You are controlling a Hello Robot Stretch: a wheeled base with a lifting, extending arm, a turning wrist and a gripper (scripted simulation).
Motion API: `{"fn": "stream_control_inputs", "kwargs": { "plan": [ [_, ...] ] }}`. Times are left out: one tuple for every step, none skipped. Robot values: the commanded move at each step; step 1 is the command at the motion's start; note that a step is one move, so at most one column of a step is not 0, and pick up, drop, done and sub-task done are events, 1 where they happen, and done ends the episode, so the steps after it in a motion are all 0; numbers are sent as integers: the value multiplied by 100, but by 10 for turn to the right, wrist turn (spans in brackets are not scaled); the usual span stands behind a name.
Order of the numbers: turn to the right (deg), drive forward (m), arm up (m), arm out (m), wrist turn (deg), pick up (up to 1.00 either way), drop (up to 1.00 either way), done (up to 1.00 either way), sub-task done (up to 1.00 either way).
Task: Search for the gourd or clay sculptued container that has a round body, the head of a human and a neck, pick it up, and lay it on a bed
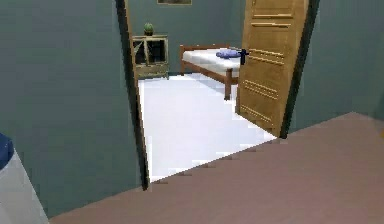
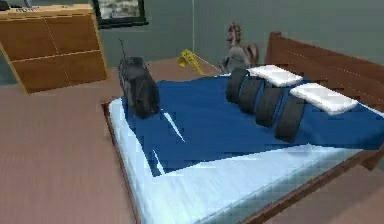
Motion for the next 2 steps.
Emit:
{"fn": "stream_control_inputs", "kwargs": {
  "plan": [
    [60,0,0,0,0,0,0,0,0],
    [0,100,0,0,0,0,0,0,0]
  ]
}}
